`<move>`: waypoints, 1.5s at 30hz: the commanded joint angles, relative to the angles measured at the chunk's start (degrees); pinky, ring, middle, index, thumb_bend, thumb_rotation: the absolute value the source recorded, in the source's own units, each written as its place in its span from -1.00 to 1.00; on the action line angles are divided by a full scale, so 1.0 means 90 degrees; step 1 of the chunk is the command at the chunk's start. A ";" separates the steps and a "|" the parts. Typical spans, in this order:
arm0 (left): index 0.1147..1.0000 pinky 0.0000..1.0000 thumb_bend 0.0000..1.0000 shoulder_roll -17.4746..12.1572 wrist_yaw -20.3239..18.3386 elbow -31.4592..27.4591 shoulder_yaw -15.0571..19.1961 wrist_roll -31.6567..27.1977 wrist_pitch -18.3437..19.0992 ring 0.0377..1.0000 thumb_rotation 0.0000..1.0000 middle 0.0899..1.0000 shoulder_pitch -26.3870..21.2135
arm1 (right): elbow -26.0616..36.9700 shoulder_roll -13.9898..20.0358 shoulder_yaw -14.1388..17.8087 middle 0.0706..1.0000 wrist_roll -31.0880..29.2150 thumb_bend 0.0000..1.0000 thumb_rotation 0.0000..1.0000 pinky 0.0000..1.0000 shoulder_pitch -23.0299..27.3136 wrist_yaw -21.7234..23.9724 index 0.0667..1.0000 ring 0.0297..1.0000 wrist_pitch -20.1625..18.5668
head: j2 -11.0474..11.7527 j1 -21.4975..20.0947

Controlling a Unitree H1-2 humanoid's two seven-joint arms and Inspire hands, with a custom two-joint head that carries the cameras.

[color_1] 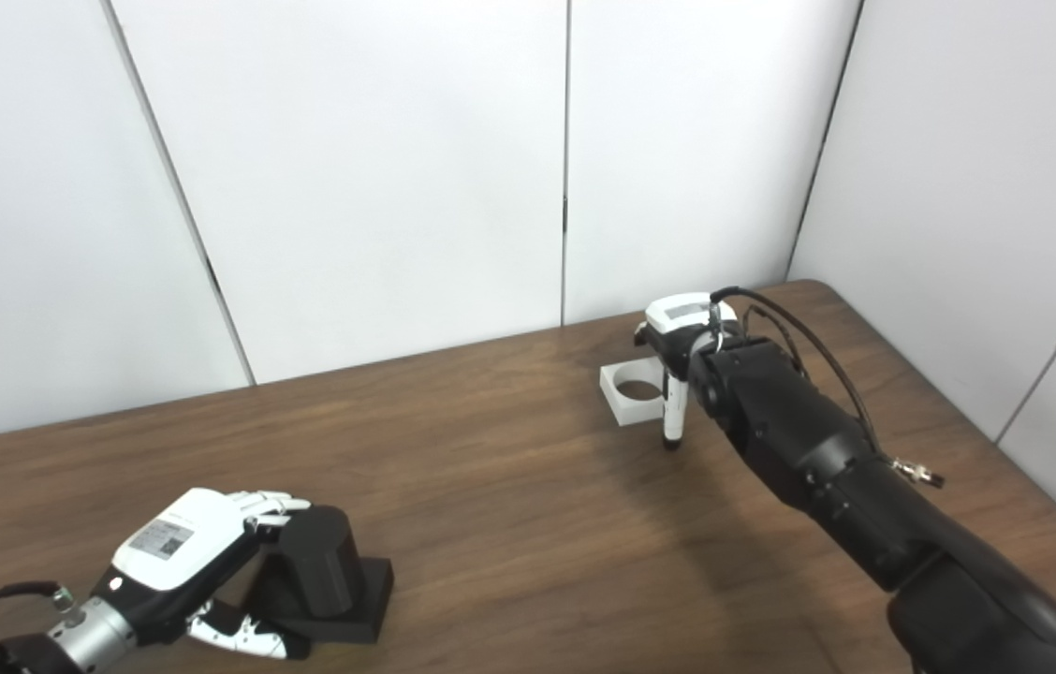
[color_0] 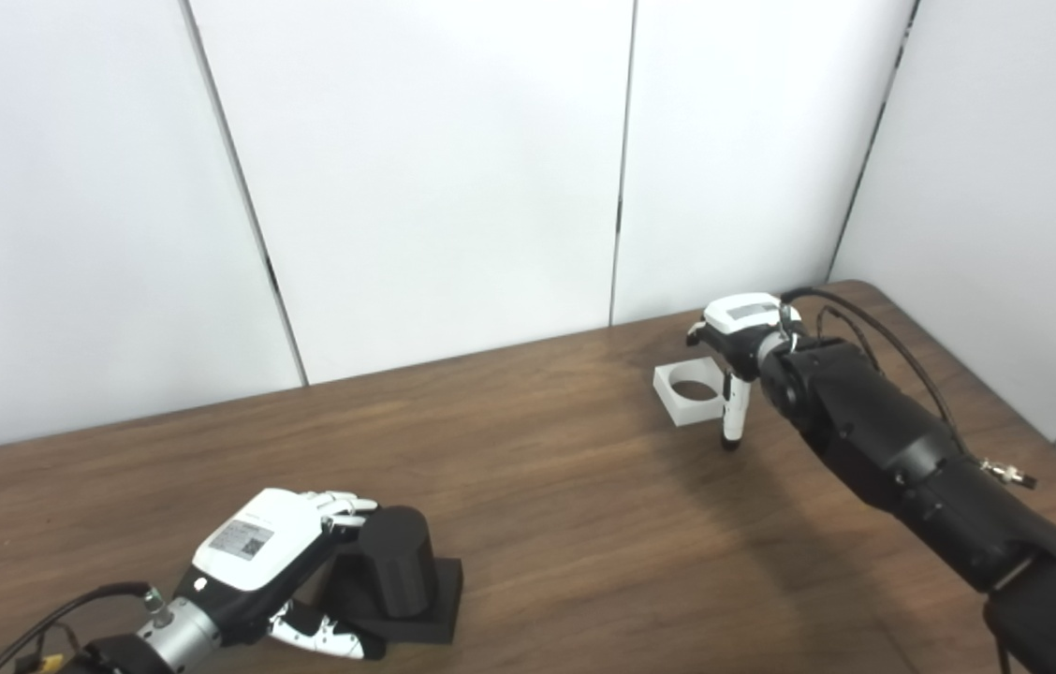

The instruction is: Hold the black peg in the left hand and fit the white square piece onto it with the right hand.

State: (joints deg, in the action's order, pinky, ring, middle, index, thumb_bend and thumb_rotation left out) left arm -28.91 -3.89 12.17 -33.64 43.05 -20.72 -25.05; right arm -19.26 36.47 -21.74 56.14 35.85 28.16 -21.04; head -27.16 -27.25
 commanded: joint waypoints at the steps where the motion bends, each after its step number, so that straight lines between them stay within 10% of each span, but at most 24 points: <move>1: -0.15 0.53 0.05 -0.0205 -0.0704 0.0065 -0.0254 0.0264 0.0001 0.65 -0.87 0.61 0.0340 | -0.0143 0.0095 0.0074 0.90 -0.0068 0.75 -0.74 0.78 0.0205 -0.0306 0.66 0.91 0.0164 | -0.0007 0.0001; 19: -0.15 0.50 0.05 -0.0165 -0.0839 -0.0113 -0.0176 0.0321 0.0099 0.62 -0.87 0.61 0.0365 | -0.1491 -0.0061 -0.0182 0.78 -0.0440 0.49 -0.73 0.69 0.0534 -0.1065 0.42 0.81 0.0566 | -0.0078 0.0170; 45: -0.15 0.47 0.05 -0.0135 -0.1029 -0.0410 -0.0021 0.0303 0.0203 0.61 -0.87 0.61 0.0452 | -0.2519 -0.0504 -0.0752 0.52 -0.0681 0.02 -0.70 0.47 0.1062 -0.0696 -0.08 0.62 0.0575 | -0.0293 0.0398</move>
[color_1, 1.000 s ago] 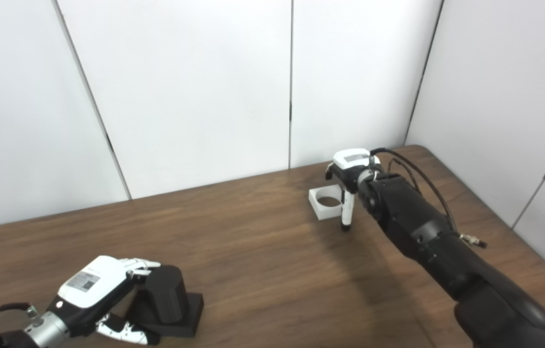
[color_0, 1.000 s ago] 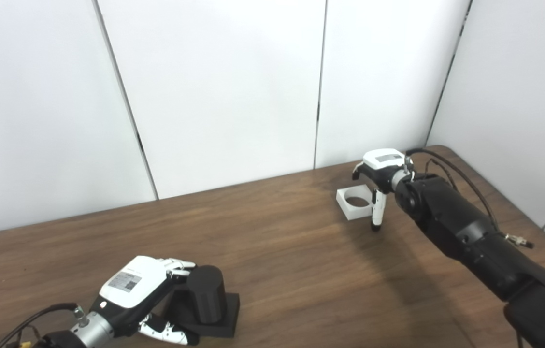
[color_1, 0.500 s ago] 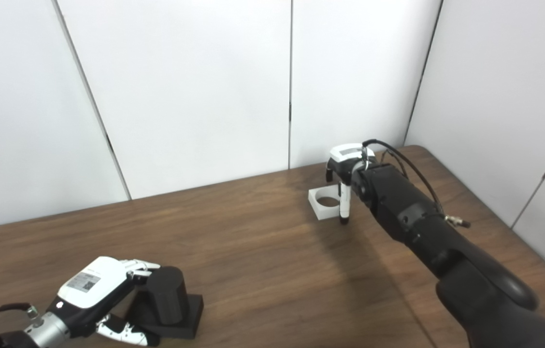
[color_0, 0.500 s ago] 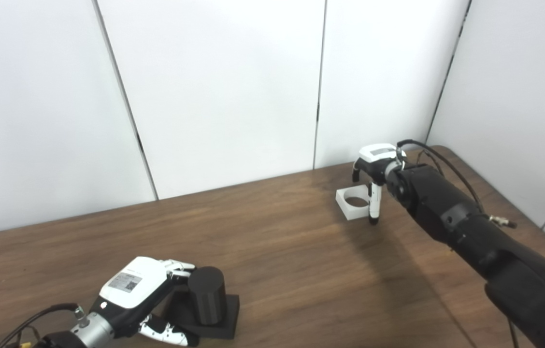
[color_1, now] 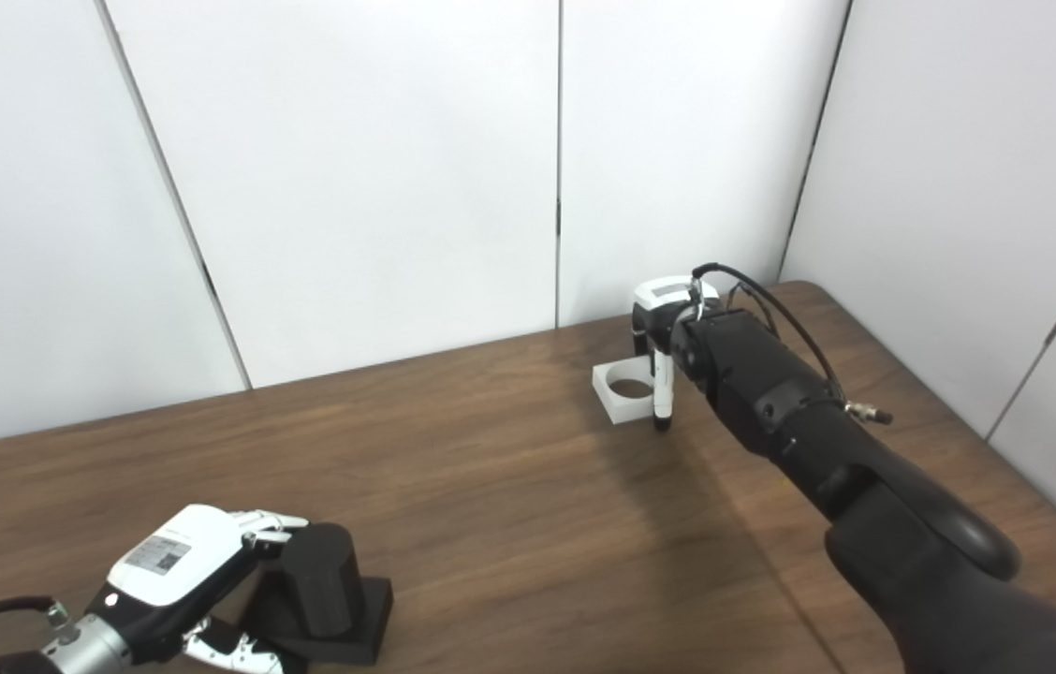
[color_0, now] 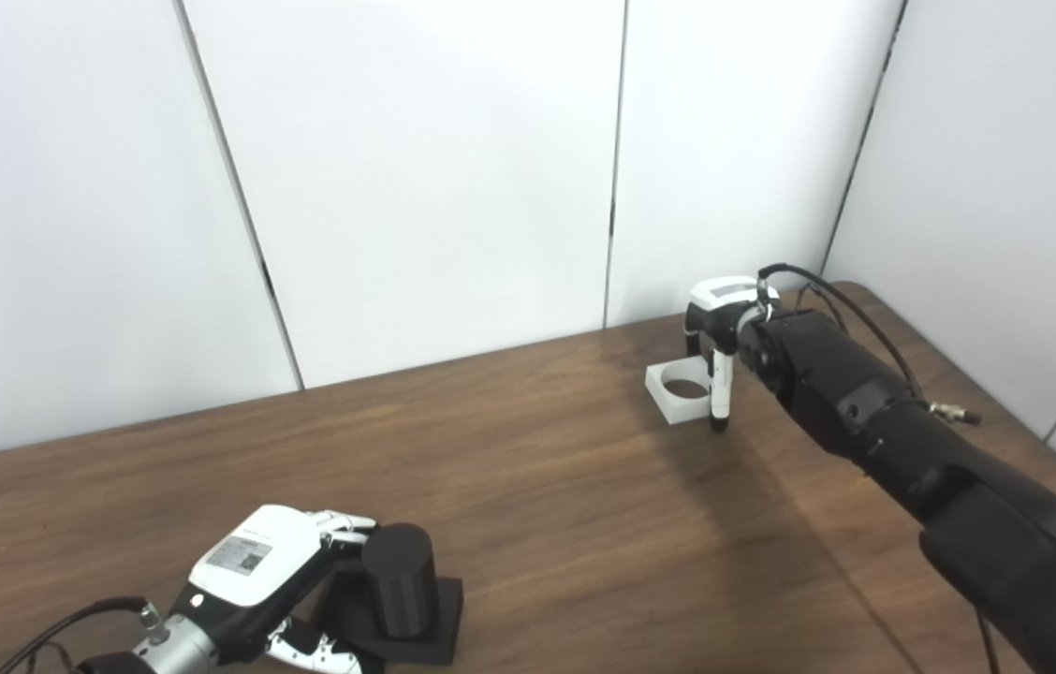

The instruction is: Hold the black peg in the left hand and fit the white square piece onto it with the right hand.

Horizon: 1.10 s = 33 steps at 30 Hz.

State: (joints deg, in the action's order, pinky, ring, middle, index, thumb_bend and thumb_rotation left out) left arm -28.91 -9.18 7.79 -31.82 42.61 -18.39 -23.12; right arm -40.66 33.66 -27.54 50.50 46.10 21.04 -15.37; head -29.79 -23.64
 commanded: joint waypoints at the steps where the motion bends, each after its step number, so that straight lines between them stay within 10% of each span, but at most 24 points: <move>1: -0.15 0.47 0.05 -0.0131 -0.0429 0.0085 -0.0220 0.0355 -0.0068 0.61 -0.87 0.61 0.0238 | -0.0130 -0.0198 -0.0120 0.49 -0.0058 0.03 -0.70 0.46 -0.0062 0.0148 -0.08 0.60 -0.0096 | 0.0000 -0.0002; 33: -0.15 0.50 0.05 -0.0096 -0.0422 0.0176 -0.0212 0.0383 -0.0064 0.64 -0.87 0.62 0.0185 | 0.1457 0.0304 0.0418 0.58 -0.0861 0.04 -0.73 0.65 -0.0613 -0.0032 -0.11 0.76 0.0882 | -0.0230 0.0364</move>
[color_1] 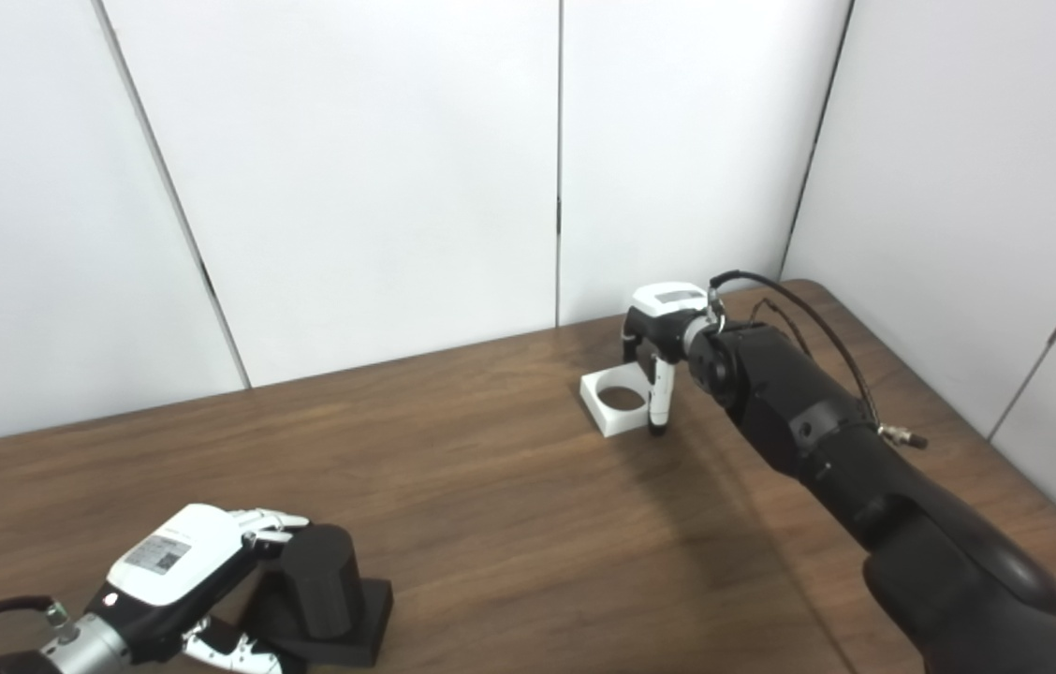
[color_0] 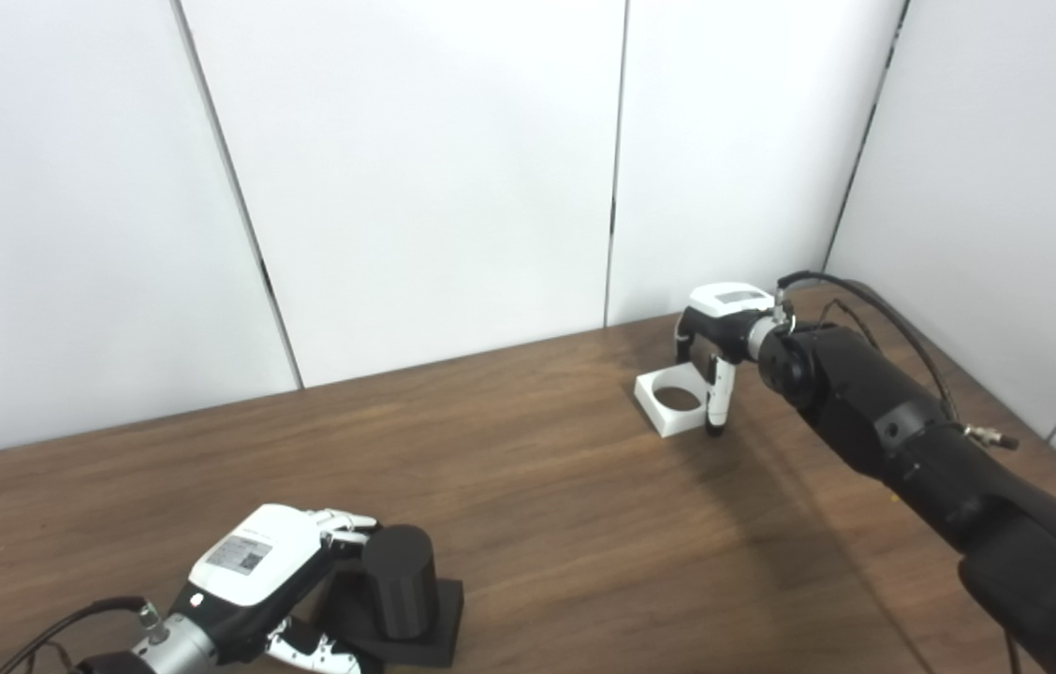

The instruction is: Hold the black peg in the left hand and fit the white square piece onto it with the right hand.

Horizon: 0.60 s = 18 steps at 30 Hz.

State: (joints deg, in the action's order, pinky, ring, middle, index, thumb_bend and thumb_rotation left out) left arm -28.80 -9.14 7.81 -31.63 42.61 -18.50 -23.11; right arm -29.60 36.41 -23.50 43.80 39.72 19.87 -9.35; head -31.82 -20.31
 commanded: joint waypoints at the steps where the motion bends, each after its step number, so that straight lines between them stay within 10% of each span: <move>1: -0.15 0.50 0.05 -0.0105 -0.0417 0.0183 -0.0229 0.0372 -0.0062 0.65 -0.87 0.62 0.0181 | 0.0325 0.0020 -0.0027 0.59 -0.0118 0.04 -0.73 0.67 0.0094 0.0143 -0.11 0.77 0.0230 | -0.0016 0.0020; 18: -0.15 0.55 0.05 0.0055 -0.0490 0.0225 -0.0287 0.0504 0.0127 0.70 -0.86 0.65 0.0149 | 0.1404 0.0130 0.0208 0.58 -0.0289 0.04 -0.74 0.72 -0.0038 0.0556 -0.11 0.76 0.0262 | -0.0261 0.0882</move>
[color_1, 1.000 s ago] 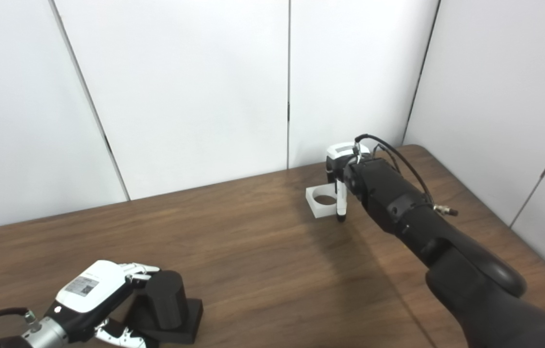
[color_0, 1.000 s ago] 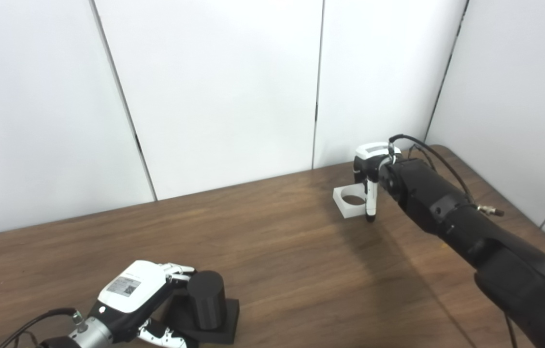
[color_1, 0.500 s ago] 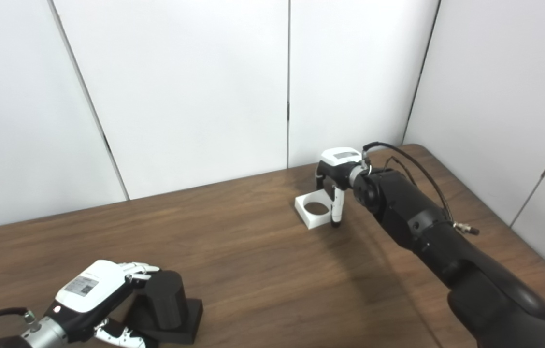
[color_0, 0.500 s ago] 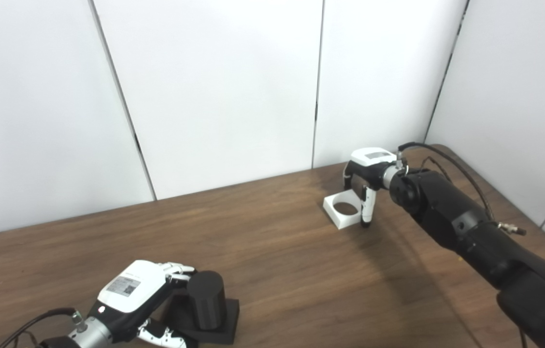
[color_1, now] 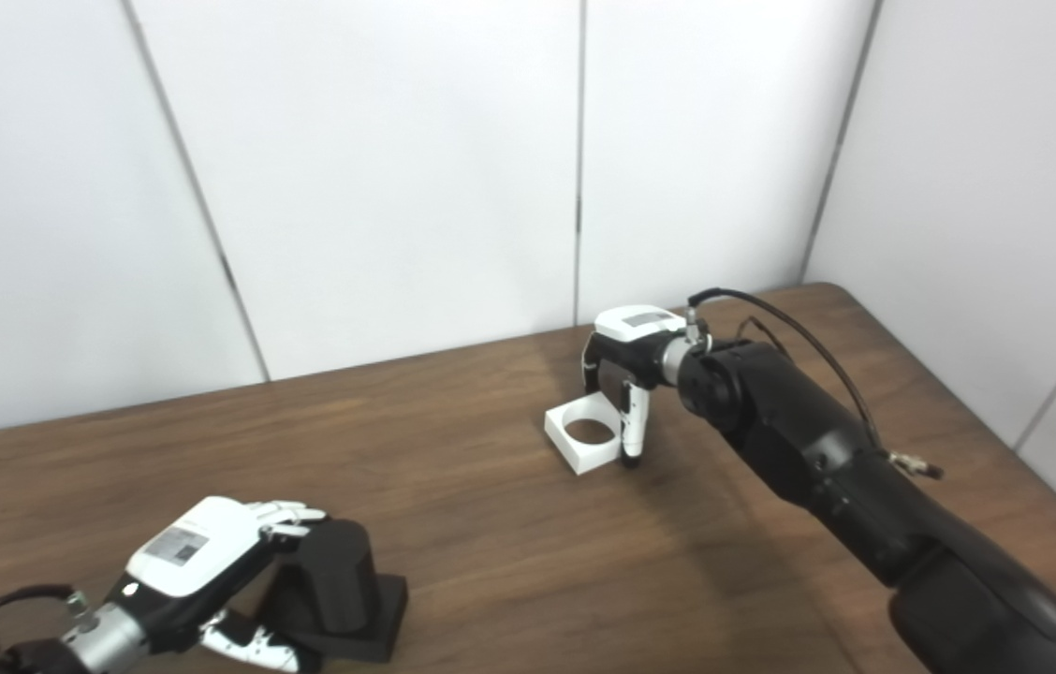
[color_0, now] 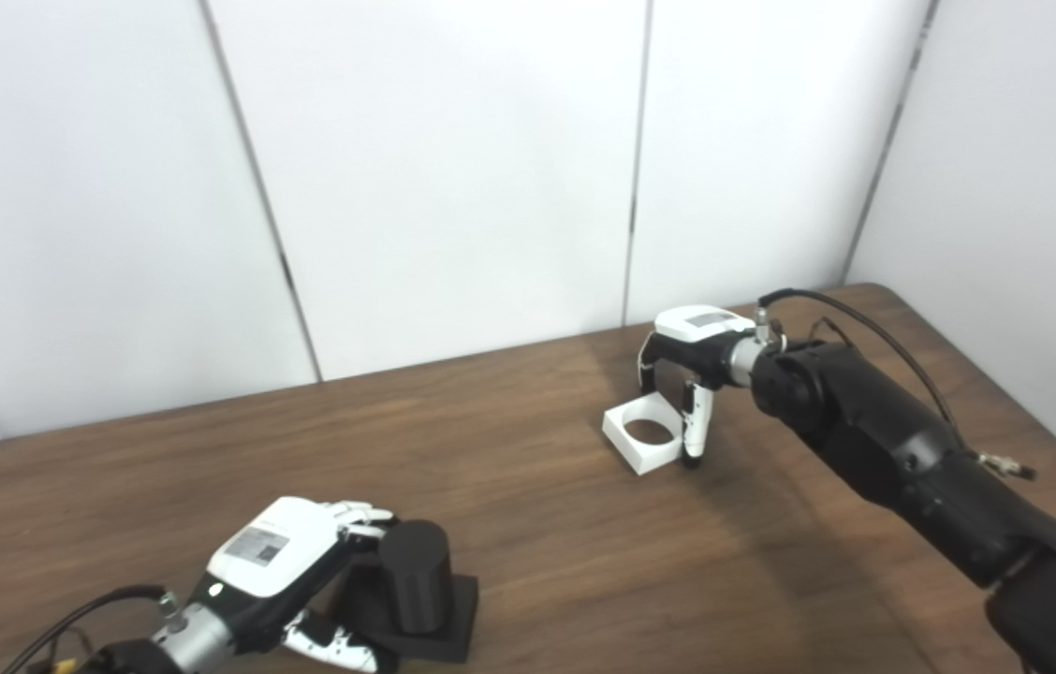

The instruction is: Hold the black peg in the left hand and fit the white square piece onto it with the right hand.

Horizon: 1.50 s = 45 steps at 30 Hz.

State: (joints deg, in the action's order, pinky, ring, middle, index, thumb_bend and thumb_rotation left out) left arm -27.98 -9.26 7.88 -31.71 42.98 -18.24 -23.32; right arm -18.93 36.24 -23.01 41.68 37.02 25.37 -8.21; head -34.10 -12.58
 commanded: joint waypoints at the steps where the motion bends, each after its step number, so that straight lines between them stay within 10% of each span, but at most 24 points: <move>1: -0.15 0.57 0.05 -0.0022 -0.0521 0.0208 -0.0285 0.0471 0.0140 0.71 -0.86 0.67 0.0170 | 0.0282 0.0140 0.0188 0.58 -0.0118 0.04 -0.74 0.73 0.0258 -0.0034 -0.11 0.77 0.0168 | -0.0028 0.0081; 29: -0.15 0.64 0.04 0.0270 -0.0559 0.0377 -0.0371 0.0576 0.0348 0.78 -0.85 0.71 -0.0042 | 0.3099 0.0024 0.0457 0.57 -0.0816 0.04 -0.73 0.58 0.0420 0.1072 -0.11 0.73 0.0807 | -0.0436 0.1285; 45: -0.15 0.67 0.04 0.0411 -0.0587 0.0445 -0.0403 0.0642 0.0429 0.80 -0.84 0.73 -0.0135 | 0.3448 -0.0198 0.0477 0.56 -0.1073 0.04 -0.73 0.53 0.0301 0.1197 -0.11 0.71 0.1071 | -0.0555 0.1632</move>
State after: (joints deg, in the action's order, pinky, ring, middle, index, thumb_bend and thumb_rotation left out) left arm -24.67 -10.87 9.58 -32.49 44.22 -15.71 -25.50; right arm 10.11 34.26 -20.14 32.79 37.57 36.71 0.14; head -39.02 2.11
